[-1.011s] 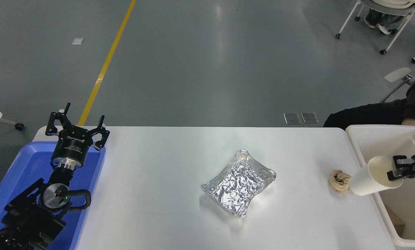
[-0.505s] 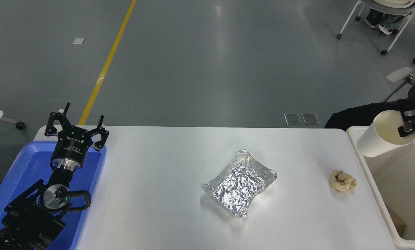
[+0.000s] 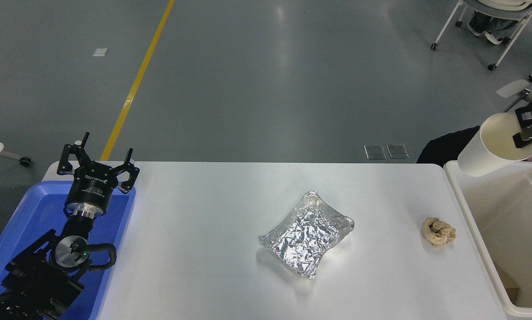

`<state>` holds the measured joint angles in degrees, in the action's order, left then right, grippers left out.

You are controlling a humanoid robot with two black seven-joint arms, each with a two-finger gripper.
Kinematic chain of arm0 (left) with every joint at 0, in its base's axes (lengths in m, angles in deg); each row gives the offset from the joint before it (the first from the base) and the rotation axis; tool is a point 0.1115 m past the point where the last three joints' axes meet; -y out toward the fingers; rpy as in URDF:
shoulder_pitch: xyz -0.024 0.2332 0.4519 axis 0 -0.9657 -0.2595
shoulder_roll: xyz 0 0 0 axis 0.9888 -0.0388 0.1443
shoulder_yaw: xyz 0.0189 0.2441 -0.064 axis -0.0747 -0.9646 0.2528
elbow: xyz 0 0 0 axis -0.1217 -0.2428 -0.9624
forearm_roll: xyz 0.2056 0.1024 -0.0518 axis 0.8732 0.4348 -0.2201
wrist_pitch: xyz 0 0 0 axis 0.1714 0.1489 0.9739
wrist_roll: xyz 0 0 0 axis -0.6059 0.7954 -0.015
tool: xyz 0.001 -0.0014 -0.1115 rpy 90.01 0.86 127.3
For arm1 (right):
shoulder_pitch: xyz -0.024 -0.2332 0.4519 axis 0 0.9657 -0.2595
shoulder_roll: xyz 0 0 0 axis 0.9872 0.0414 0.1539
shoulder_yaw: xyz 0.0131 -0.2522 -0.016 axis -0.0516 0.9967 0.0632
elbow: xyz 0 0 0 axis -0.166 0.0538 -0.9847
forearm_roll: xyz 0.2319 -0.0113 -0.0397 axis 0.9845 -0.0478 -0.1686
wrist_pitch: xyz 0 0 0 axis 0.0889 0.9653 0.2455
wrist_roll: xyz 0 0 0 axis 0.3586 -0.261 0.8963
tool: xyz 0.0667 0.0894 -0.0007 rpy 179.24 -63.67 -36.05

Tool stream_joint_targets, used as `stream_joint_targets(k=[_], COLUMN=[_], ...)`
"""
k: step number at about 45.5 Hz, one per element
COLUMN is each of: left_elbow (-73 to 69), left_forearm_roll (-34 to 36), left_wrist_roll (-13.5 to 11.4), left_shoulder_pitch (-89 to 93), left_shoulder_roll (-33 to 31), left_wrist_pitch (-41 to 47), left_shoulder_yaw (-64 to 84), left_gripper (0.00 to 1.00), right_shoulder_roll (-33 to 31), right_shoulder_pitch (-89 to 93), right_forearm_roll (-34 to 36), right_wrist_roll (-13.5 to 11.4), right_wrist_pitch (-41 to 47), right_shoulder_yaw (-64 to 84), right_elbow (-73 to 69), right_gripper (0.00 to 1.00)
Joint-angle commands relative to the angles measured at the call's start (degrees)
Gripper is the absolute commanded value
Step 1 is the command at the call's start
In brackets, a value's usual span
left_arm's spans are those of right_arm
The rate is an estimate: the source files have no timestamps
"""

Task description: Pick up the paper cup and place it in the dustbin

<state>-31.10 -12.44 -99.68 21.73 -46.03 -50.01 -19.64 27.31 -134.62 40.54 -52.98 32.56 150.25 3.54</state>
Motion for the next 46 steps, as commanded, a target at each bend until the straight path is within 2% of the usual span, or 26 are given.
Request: stream_joint_targets(k=[1, 13, 23, 35, 41, 46], left_elbow=[0.0, 0.0, 0.0, 0.0, 0.0, 0.0], left_forearm_roll=[0.0, 0.0, 0.0, 0.0, 0.0, 0.0], left_wrist_roll=[0.0, 0.0, 0.0, -0.1, 0.0, -0.1], left_shoulder_pitch=[0.0, 0.0, 0.0, 0.0, 0.0, 0.0], left_shoulder_roll=[0.0, 0.0, 0.0, 0.0, 0.0, 0.0], left_wrist_pitch=[0.0, 0.0, 0.0, 0.0, 0.0, 0.0], left_shoulder_yaw=[0.0, 0.1, 0.1, 0.1, 0.1, 0.1], left_gripper=[1.0, 1.0, 1.0, 1.0, 1.0, 1.0], right_shoulder_roll=[-9.5, -18.6, -18.0, -8.9, -2.3, 1.2], right_shoulder_pitch=[8.9, 37.3, 67.0, 95.5, 100.2, 102.2], right_forearm_roll=[-7.9, -8.8, -7.8, -7.7, -7.3, -2.1], right_wrist_roll=[0.0, 0.3, 0.0, -0.6, -0.6, -0.6], right_wrist_pitch=[-1.2, -16.5, -25.7, -30.3, -32.5, -33.5], right_shoulder_yaw=[-1.2, -14.8, -38.0, -66.2, -70.7, -70.9], right_elbow=[10.8, 26.8, 35.2, 45.4, 52.6, 56.2], right_gripper=[0.0, 0.0, 0.0, 0.0, 0.0, 0.0])
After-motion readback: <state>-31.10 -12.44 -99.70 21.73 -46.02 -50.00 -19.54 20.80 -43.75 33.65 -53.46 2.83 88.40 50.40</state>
